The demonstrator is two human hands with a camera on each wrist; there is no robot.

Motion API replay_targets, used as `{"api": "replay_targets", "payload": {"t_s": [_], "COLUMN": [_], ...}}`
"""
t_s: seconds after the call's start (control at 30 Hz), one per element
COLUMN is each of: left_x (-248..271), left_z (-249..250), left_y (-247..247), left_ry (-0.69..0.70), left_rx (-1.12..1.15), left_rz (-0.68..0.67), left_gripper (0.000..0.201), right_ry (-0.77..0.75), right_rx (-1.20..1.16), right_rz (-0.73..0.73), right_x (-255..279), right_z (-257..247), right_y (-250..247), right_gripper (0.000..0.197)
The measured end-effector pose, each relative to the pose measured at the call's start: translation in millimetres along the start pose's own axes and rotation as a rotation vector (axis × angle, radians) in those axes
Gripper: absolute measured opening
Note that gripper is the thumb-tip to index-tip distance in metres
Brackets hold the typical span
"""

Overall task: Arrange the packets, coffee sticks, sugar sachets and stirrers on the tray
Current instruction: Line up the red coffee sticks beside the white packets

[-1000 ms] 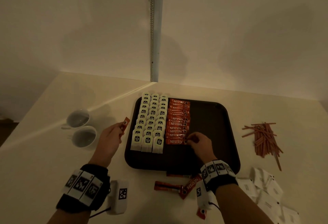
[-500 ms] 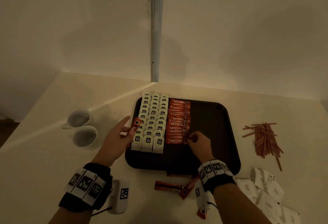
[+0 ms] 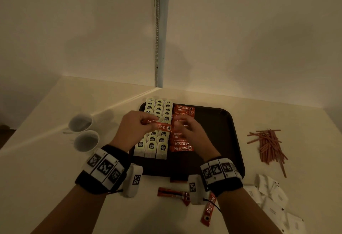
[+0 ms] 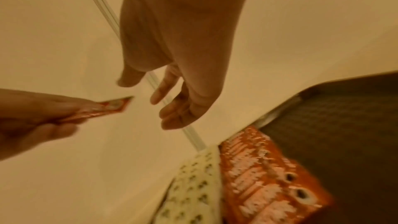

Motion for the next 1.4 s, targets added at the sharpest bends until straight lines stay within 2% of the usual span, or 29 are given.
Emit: {"api": "replay_targets", "payload": {"t_s": [0.1, 0.2, 0.33, 0.53, 0.7, 0.87, 1.07, 1.2, 1.3, 1.4], "left_x": [-2, 0, 2, 7, 6, 6, 8, 17, 33, 58], "left_z": [21, 31, 28, 32, 24, 21, 18, 8, -21, -61], "left_y": [6, 6, 2, 0, -6, -6, -1, 3, -11, -20], "left_ry": [0.088, 0.132, 0.113, 0.142, 0.077, 0.049, 0.062, -0.005, -0.029, -0.103], "left_rx": [-0.088, -0.044, 0.118, 0.176, 0.305, 0.347, 0.288, 0.291, 0.137, 0.147], "left_rz": [-0.029, -0.017, 0.024, 0.056, 0.1, 0.088, 0.042, -0.038, -0.037, -0.057], "left_gripper": [0.021, 0.017, 0.018, 0.02, 0.018, 0.02, 0.024, 0.041, 0.028, 0.017], "right_ry": [-0.084, -0.089, -0.072, -0.157, -0.119, -0.07, -0.095, -0.076, 0.007, 0.145], "right_rx": [-0.172, -0.289, -0.375, -0.25, -0.228, -0.228, 0.022, 0.144, 0.3, 0.357], "right_rz": [-0.133, -0.123, -0.077, 0.0, 0.067, -0.028, -0.021, 0.008, 0.049, 0.04], "right_x": [5, 7, 8, 12, 8, 5, 5, 4, 6, 15], "right_z": [-30, -36, -35, -50, -51, -48, -52, -25, 21, 72], "right_y": [23, 25, 19, 9, -9, -17, -28, -44, -59, -62], "right_gripper": [0.023, 0.015, 0.014, 0.012, 0.012, 0.017, 0.012, 0.011, 0.013, 0.017]}}
Point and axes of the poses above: each hand's wrist, its own x-axis away from the middle knuckle, its own y-axis out of the palm, z = x × y, the point moved 8 cm from there along -x, towards the middle knuckle
